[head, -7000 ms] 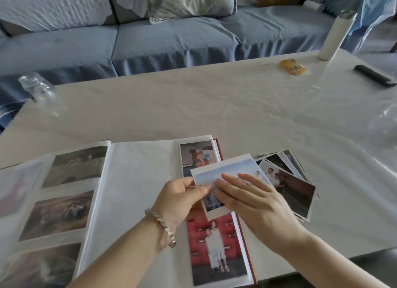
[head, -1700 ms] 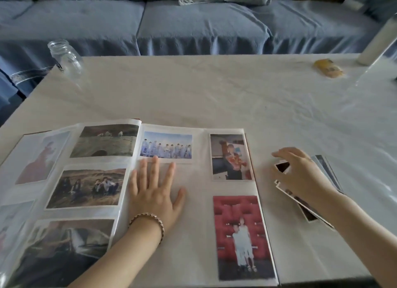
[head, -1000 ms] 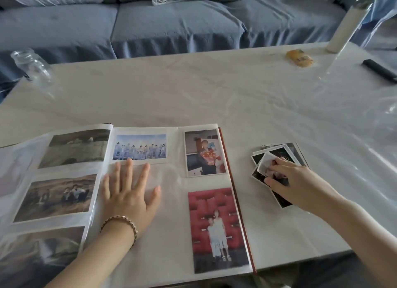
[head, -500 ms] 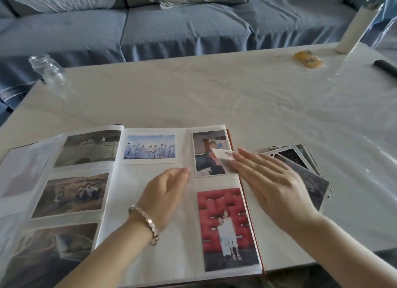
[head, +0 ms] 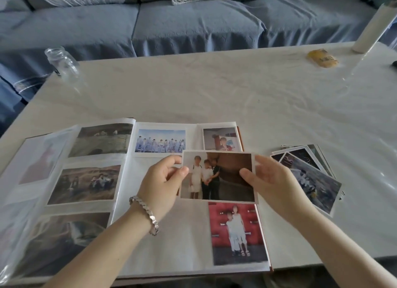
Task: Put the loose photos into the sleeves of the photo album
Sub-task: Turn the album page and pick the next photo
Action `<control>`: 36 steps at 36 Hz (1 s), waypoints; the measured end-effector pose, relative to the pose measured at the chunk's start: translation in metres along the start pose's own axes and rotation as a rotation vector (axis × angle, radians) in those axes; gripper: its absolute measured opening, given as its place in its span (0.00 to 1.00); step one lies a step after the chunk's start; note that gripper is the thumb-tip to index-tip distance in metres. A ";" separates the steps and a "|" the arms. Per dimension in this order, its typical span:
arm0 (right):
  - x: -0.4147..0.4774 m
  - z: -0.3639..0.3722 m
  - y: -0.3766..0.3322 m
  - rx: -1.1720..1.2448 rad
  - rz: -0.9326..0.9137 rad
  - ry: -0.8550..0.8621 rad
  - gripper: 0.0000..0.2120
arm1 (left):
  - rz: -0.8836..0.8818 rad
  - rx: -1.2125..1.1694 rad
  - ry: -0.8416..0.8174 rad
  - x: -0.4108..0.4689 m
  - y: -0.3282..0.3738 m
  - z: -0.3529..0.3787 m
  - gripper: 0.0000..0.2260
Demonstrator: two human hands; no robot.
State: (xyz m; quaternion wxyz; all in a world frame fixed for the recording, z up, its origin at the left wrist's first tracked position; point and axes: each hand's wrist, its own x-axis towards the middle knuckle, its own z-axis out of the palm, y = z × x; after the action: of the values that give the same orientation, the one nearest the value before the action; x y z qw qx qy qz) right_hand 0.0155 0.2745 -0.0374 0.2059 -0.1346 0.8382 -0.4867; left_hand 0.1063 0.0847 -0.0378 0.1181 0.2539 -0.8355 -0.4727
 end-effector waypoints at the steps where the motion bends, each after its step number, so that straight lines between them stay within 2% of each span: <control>1: 0.000 0.000 -0.001 0.029 0.022 -0.054 0.10 | 0.013 0.016 -0.001 0.000 -0.002 -0.001 0.06; 3: -0.002 0.000 -0.002 0.088 0.047 -0.133 0.03 | 0.025 0.067 0.003 0.000 -0.005 -0.002 0.09; 5: -0.003 0.001 0.001 0.098 0.046 -0.145 0.05 | 0.056 0.139 0.000 -0.002 -0.011 -0.005 0.11; 8: -0.002 -0.001 0.008 -0.015 -0.036 0.064 0.07 | 0.164 0.416 0.062 -0.007 -0.024 -0.009 0.14; 10: -0.001 -0.003 0.012 -0.117 -0.123 0.236 0.11 | 0.207 0.699 0.041 -0.009 -0.035 -0.008 0.26; 12: -0.001 -0.005 0.013 -0.177 -0.183 0.328 0.12 | 0.137 0.956 -0.030 -0.013 -0.048 -0.007 0.36; 14: -0.001 -0.005 0.015 -0.217 -0.226 0.356 0.13 | 0.074 1.014 -0.029 -0.016 -0.061 -0.007 0.36; 16: 0.000 -0.003 0.017 -0.266 -0.291 0.364 0.16 | 0.047 1.001 -0.047 -0.019 -0.072 -0.006 0.32; 20: -0.002 0.004 0.017 -0.348 -0.413 0.302 0.24 | 0.060 1.027 -0.045 -0.020 -0.078 -0.004 0.33; 24: -0.004 0.014 0.019 -0.342 -0.375 0.208 0.26 | 0.004 1.020 -0.054 -0.021 -0.075 -0.004 0.34; 26: -0.006 0.017 0.019 -0.319 -0.294 0.143 0.23 | 0.003 1.030 -0.045 -0.021 -0.074 -0.004 0.34; 30: -0.004 0.014 0.012 -0.274 -0.064 -0.040 0.11 | -0.003 1.033 -0.071 -0.021 -0.074 -0.004 0.33; 36: 0.013 0.006 0.007 -0.220 0.061 -0.186 0.07 | 0.010 1.048 -0.052 -0.020 -0.077 -0.004 0.33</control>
State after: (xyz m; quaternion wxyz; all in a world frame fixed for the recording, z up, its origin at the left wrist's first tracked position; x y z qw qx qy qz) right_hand 0.0064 0.2674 -0.0488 0.2812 -0.1753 0.8676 -0.3707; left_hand 0.1483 0.0600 -0.1001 -0.0432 0.2633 -0.9637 0.0033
